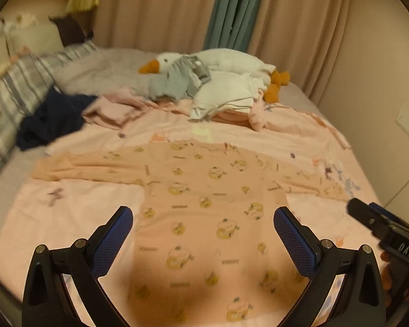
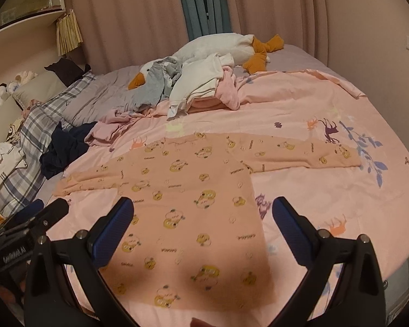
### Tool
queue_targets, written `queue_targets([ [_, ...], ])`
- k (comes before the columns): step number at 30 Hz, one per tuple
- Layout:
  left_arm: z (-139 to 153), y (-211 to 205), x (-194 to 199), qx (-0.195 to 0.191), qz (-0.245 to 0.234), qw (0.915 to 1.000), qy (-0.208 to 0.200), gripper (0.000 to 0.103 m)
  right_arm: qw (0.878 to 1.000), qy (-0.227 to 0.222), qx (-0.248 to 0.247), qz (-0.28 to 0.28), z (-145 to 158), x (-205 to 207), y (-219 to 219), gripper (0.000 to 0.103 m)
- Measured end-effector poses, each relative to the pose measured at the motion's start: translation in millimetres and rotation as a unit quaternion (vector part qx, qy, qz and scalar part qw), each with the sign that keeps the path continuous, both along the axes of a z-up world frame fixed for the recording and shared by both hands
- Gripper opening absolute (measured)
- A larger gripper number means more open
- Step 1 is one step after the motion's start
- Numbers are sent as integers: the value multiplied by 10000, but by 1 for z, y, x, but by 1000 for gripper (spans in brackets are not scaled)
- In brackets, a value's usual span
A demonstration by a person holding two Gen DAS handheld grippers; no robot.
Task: Fold small clothes
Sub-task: 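Grasp the sleeve cuff with the right tool while the left tool pinches the side seam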
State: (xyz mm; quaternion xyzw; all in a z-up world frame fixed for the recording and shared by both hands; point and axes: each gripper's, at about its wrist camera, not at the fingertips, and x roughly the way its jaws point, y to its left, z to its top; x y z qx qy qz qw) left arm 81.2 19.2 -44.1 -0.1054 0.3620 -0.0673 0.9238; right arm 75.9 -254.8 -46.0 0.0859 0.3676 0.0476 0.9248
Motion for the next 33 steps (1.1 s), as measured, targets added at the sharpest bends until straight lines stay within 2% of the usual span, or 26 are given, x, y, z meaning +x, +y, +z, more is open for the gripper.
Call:
queue_targets([
  [6,-41,53,76,-650,331,9966,389,103,9984,335,313,-344,-19,72,-73,101],
  [8,-69,75,103,-1103,366,9906,725,103,9958,526,485,-567,-34,98,-113,99],
  [12,-120,98,135,-1818,549,9727,1332,97,9873,892,947,-912,-63,129,-176,94],
  [14,-155,103,146,-2248,614,9564,1759,90,9815,1037,1159,-1113,-79,138,-209,92],
  [15,-167,104,151,-2380,616,9497,1940,84,9769,1171,1236,-1295,-89,142,-229,91],
  [16,-181,101,153,-2493,579,9437,2097,83,9729,1265,1285,-1446,-97,144,-243,90],
  [17,-190,97,154,-2511,557,9425,2134,83,9677,1384,1341,-1626,-106,145,-259,88],
  [20,-183,92,156,-2415,442,9525,1801,82,9558,1619,1463,-1968,-127,144,-296,85],
  [21,-183,89,159,-2446,392,9512,1841,79,9521,1639,1553,-2060,-133,141,-306,84],
  [22,-185,88,163,-2435,398,9505,1889,70,9484,1646,1647,-2155,-138,139,-316,82],
  [23,-184,83,165,-2337,395,9519,1941,67,9441,1639,1760,-2254,-143,138,-325,81],
  [25,-185,78,172,-2034,354,9575,2013,50,9330,1640,2029,-2480,-154,133,-345,79],
  [27,-186,75,177,-1664,386,9634,2067,40,9260,1601,2198,-2620,-161,129,-359,78],
  [29,-187,76,177,-1487,462,9656,2081,33,9219,1542,2279,-2728,-166,128,-369,75],
  [30,-188,76,176,-1403,500,9665,2090,26,9197,1506,2367,-2747,-169,129,-372,73],
  [31,-189,77,176,-1296,579,9667,2129,20,9159,1443,2525,-2767,-173,130,-377,68],
  [33,-190,79,177,-1252,625,9659,2179,18,9025,1337,2913,-2878,-183,128,-385,60],
])
